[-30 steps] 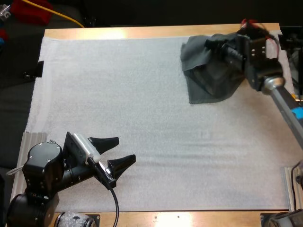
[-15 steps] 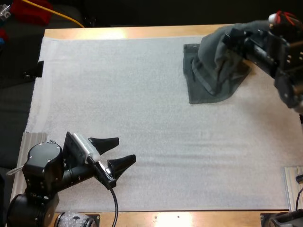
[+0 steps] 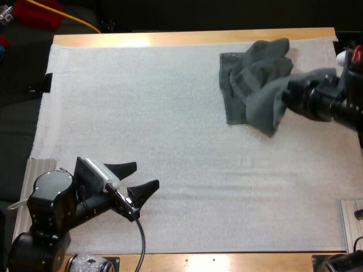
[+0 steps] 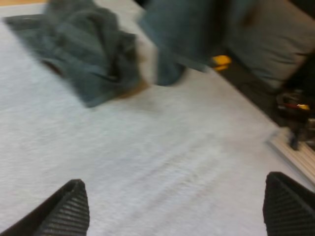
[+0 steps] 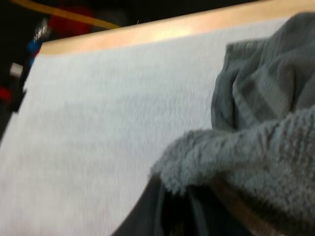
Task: Pick towel from pile, fold and stack
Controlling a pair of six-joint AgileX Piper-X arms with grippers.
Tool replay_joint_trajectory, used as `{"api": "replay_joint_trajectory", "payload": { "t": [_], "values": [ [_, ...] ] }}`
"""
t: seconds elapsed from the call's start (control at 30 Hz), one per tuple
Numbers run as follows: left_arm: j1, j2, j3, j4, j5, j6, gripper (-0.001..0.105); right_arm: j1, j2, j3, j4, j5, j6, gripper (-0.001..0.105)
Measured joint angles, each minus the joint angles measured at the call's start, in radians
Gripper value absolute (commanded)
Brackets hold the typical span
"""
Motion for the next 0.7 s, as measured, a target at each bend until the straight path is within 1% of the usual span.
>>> {"api": "replay_joint_trajectory", "payload": {
  "t": [0.2, 0.33, 0.43, 0.57, 0.7],
  "values": [
    [0.000, 0.000, 0.000, 0.016, -0.109, 0.000, 0.071, 0.121, -0.019, 0.000, 0.141, 0.000, -0.020, 0.001],
    [0.000, 0.000, 0.000, 0.059, -0.174, 0.000, 0.071, 0.210, -0.018, 0.000, 0.179, 0.018, -0.019, 0.001],
    [0.000, 0.000, 0.000, 0.078, -0.185, 0.000, 0.071, 0.267, -0.006, 0.000, 0.193, 0.048, -0.019, 0.001],
    [0.000, 0.000, 0.000, 0.095, -0.184, 0.000, 0.071, 0.343, 0.019, 0.037, 0.181, 0.128, -0.019, 0.001],
    [0.000, 0.000, 0.000, 0.107, -0.187, 0.000, 0.071, 0.399, 0.062, 0.093, 0.160, 0.139, -0.017, 0.001]
  ]
}}
